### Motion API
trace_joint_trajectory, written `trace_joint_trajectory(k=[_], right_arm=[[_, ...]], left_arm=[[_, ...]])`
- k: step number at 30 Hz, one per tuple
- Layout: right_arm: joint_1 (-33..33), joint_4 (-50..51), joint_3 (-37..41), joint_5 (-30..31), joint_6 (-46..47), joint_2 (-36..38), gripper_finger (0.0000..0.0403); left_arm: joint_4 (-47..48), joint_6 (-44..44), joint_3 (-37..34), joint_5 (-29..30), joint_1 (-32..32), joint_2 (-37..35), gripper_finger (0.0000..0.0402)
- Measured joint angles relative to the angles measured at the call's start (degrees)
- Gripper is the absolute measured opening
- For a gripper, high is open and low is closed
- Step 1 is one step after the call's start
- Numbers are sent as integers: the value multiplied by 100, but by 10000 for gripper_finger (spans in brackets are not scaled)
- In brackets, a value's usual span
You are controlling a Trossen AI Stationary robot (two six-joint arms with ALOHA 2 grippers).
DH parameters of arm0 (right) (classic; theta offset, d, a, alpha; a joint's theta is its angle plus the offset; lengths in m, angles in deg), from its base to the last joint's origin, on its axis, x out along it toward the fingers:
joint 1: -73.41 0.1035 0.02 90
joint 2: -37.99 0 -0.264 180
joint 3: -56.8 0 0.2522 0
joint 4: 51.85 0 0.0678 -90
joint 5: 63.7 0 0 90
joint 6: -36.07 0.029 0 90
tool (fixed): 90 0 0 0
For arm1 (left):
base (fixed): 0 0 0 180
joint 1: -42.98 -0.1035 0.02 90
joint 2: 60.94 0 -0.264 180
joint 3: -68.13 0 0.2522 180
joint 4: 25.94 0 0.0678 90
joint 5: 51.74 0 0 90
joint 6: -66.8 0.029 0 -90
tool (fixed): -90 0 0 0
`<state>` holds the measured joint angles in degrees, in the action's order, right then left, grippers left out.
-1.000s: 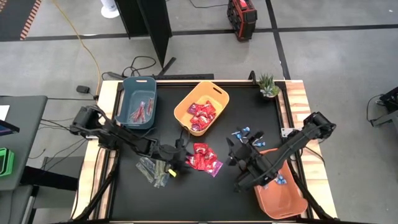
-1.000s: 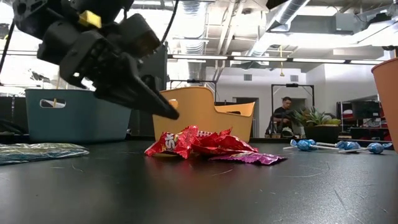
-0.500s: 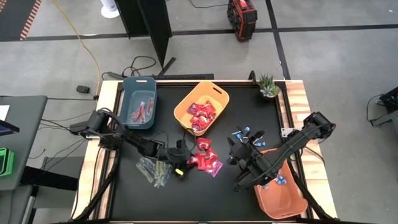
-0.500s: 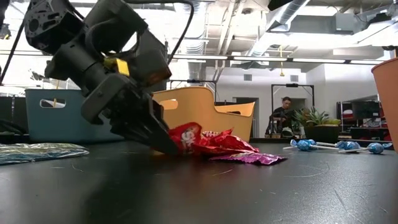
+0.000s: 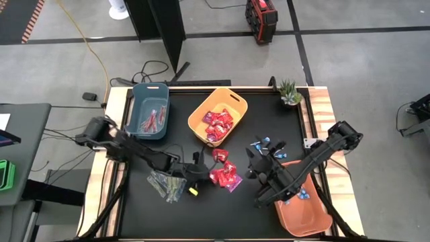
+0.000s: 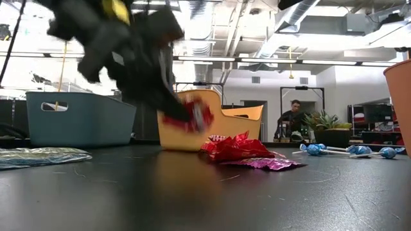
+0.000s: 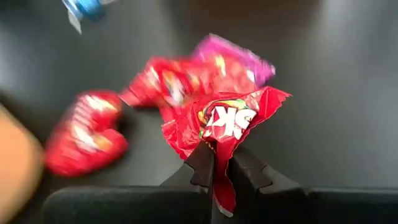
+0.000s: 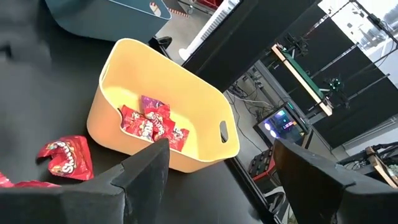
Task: Sort candy
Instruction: Put the red candy into the yellow bin
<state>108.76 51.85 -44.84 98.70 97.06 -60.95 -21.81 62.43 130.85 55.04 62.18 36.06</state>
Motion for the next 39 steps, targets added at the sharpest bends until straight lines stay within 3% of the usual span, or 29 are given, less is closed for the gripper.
trace_joint_trajectory(k=[5,9,17,25,31,35,39], right_arm=[[30,6,0,8,0,0,301],[21,7,0,22,0,0,301],[28,1,0,22,0,-2,301],[26,-11,0,20,0,-2,301],[26,-9,0,20,0,-2,301],[26,-9,0,18,0,-2,302],[26,-11,2,17,0,-2,302]], left_arm=[[404,675,115,1221,115,-935,17],[417,1050,121,2069,-267,-1454,16],[320,772,115,2042,-1576,-1563,20],[-163,284,115,706,-2457,-1565,21],[-208,75,115,527,-2686,-1565,39],[-134,3,115,417,-2719,-1529,76],[14,-113,113,454,-2722,-1526,154]])
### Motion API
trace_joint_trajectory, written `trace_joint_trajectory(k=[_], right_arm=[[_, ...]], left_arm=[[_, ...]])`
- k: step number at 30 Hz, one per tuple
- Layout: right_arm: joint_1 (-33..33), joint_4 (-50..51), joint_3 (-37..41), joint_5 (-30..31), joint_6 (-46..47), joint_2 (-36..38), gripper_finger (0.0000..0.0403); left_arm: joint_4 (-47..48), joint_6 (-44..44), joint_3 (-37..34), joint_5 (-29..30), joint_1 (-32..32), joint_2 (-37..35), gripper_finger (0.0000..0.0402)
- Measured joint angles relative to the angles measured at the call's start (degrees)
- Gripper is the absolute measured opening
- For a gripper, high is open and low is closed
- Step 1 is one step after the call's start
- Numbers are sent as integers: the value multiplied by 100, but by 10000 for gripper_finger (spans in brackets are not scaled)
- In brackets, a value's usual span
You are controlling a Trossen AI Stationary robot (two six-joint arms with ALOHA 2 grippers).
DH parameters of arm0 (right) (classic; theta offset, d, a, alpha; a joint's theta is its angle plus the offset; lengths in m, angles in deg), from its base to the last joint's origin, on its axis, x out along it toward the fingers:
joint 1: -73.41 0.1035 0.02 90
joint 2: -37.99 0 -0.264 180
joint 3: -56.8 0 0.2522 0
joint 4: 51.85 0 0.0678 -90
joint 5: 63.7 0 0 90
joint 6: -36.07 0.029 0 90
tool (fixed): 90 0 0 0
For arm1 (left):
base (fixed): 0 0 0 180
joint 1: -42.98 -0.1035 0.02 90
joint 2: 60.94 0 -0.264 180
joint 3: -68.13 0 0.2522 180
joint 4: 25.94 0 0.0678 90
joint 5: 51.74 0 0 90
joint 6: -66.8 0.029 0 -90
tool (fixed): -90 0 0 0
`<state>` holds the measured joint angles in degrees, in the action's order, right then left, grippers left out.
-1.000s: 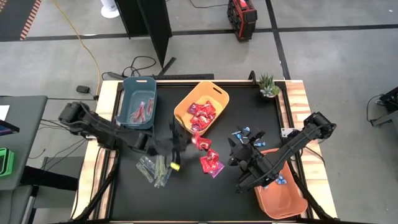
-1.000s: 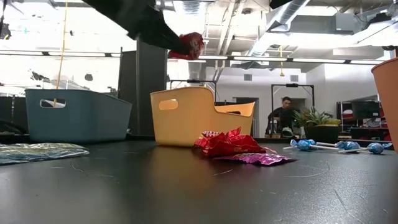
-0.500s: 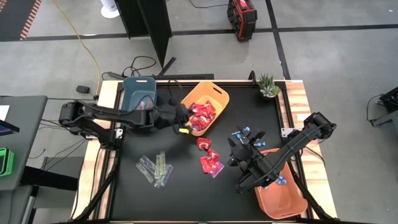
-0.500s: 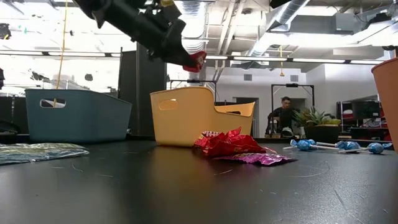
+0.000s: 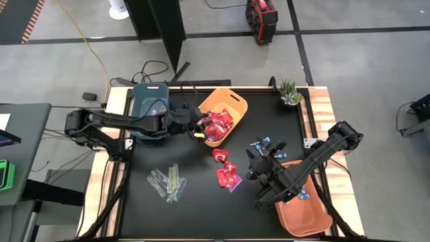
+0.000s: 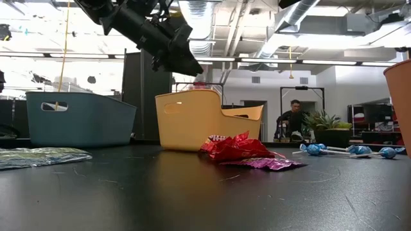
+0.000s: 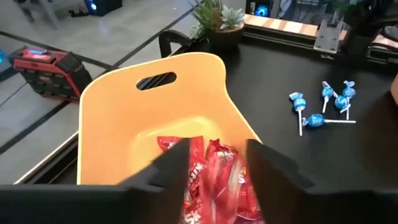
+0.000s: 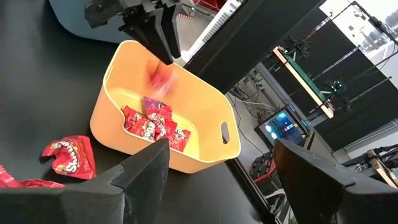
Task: Sort candy
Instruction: Put the red candy into the yellow bin, then put the blue gummy into the blue bin
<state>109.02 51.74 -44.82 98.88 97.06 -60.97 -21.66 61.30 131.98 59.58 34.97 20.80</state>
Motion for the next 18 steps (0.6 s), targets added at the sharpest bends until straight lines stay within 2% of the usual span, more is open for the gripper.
trace_joint_trajectory(k=[5,8,13,16,18], right_arm=[[0,-3,0,-2,0,0,302],[0,-1,0,-2,0,0,302],[2,15,0,-4,0,0,302],[-4,15,0,-7,-2,0,302],[-22,15,0,-7,-2,-1,302]], left_arm=[[60,-194,0,35,14,0,264],[74,-228,0,-210,181,-105,297],[163,459,0,-1080,942,-278,294],[383,865,0,-1087,1470,-168,279],[635,852,-2,-867,1769,-109,269]])
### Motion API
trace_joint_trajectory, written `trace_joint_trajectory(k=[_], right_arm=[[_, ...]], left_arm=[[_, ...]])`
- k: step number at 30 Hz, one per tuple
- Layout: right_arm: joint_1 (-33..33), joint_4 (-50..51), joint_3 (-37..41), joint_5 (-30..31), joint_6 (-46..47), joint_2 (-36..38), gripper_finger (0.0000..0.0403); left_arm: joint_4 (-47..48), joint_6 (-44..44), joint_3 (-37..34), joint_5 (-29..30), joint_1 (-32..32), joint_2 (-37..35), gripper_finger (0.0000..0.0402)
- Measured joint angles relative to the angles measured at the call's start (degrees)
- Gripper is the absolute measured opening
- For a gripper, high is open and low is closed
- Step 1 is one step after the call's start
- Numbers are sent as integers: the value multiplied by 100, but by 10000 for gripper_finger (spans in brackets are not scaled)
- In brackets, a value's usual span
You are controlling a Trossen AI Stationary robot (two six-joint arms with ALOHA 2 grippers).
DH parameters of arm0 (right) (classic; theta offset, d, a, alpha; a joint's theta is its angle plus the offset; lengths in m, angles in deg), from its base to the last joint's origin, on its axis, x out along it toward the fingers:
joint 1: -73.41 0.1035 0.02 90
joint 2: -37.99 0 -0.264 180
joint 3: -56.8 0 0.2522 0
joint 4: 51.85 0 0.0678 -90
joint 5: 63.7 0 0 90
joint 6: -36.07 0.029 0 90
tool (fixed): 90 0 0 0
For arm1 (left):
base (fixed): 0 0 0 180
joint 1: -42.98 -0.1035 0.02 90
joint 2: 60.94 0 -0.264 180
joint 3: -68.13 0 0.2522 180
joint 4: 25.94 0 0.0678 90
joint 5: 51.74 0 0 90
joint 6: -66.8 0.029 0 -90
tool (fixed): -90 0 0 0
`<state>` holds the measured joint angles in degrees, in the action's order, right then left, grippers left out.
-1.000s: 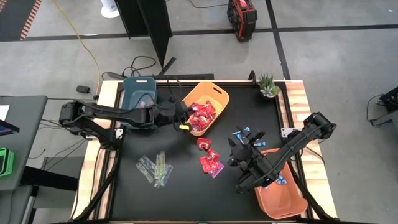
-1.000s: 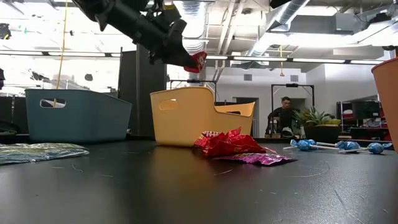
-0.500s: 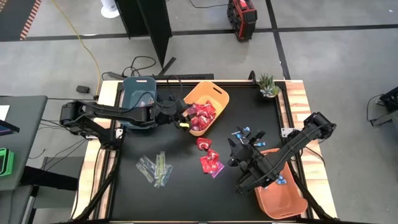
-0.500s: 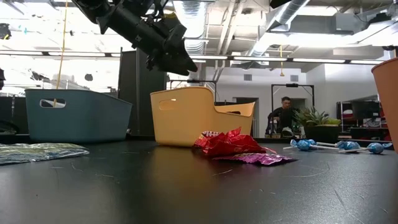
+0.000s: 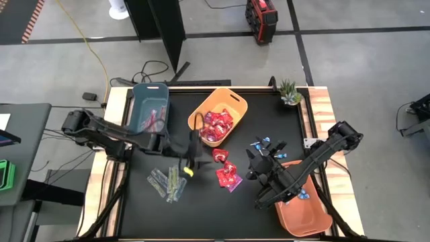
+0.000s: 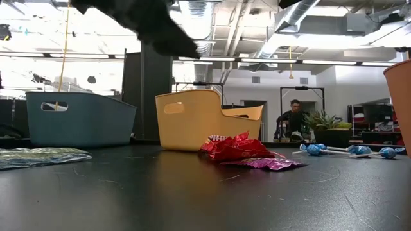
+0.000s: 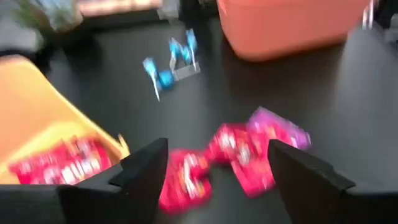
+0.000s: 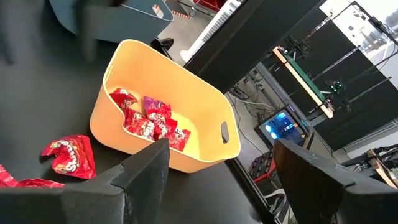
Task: Sort candy
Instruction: Put the blue gummy into the blue bin
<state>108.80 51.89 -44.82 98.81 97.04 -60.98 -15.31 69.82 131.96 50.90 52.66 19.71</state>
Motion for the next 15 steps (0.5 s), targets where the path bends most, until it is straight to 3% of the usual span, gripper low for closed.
trace_joint_trajectory(k=[5,8,11,15], right_arm=[[-35,-22,0,-13,2,-1,302],[-35,-22,0,-13,2,-1,302],[-60,-24,0,-14,2,-1,302],[-103,-26,0,-13,2,-1,302]], left_arm=[[855,-595,4,788,660,-10,248],[1746,-1417,2,1079,961,-2,243],[2951,-3001,2,1103,1162,-15,240],[4716,-5478,2,462,1295,-99,240]])
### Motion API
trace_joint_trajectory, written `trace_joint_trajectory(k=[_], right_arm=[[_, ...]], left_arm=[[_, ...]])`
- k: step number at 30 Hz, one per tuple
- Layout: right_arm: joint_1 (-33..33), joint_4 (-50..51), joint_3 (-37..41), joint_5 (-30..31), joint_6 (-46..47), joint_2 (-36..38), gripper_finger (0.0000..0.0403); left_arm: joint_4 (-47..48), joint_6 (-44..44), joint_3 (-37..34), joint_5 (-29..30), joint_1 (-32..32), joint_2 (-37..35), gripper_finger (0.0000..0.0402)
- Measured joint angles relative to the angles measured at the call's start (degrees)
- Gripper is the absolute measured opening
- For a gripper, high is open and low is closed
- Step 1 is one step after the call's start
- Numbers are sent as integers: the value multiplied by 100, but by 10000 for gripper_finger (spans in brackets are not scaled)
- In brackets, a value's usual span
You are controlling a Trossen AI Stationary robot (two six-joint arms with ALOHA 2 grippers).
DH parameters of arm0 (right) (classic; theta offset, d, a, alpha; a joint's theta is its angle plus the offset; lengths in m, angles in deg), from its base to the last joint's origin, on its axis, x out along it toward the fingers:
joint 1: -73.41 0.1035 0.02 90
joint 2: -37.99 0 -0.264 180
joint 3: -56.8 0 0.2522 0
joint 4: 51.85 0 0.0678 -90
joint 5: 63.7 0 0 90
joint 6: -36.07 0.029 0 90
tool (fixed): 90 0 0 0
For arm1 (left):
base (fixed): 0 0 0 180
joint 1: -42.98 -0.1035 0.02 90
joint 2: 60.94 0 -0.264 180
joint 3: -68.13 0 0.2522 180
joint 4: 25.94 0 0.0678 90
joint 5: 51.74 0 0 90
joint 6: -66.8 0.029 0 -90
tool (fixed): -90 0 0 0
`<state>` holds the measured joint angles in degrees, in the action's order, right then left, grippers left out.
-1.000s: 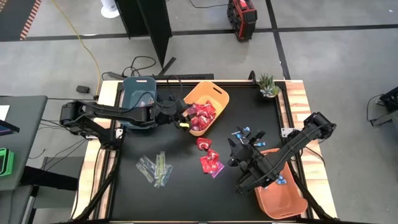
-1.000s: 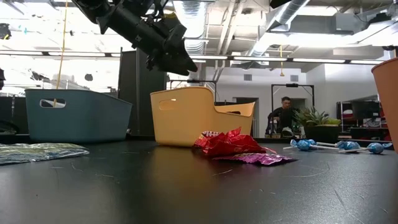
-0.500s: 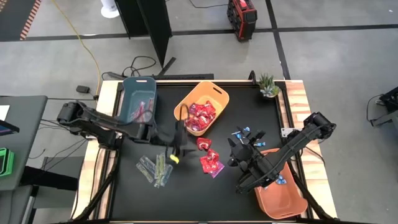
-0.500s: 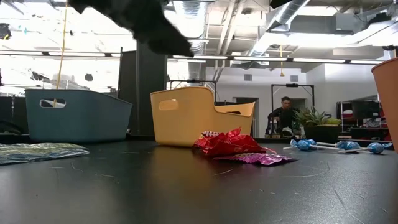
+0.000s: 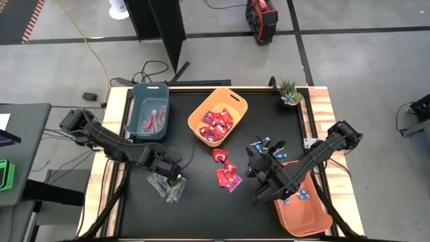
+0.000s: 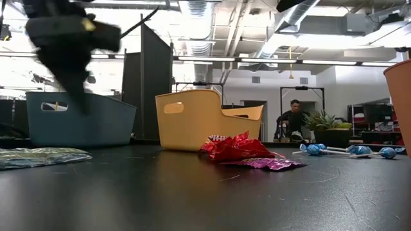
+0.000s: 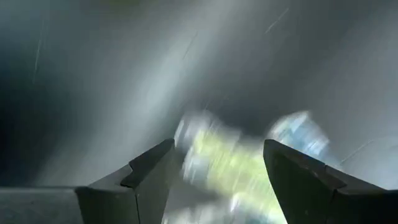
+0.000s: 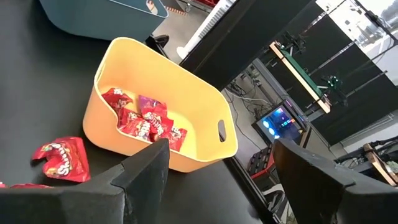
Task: Sort candy
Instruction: Put the blue gummy into the blue bin
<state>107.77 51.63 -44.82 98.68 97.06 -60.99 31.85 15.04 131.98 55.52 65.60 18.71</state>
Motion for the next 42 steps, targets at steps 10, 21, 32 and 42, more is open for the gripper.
trace_joint_trajectory(k=[10,21,32,42], right_arm=[[-37,2,0,2,-2,0,301],[-34,19,0,2,-3,0,301],[-39,20,0,7,-7,0,301],[-39,22,2,2,-20,0,301]], left_arm=[[1102,295,-9,-1328,870,16,240],[540,1587,-345,-954,1169,16,214],[426,1762,-350,-821,1155,421,190],[380,2130,-302,-1105,1137,1251,196]])
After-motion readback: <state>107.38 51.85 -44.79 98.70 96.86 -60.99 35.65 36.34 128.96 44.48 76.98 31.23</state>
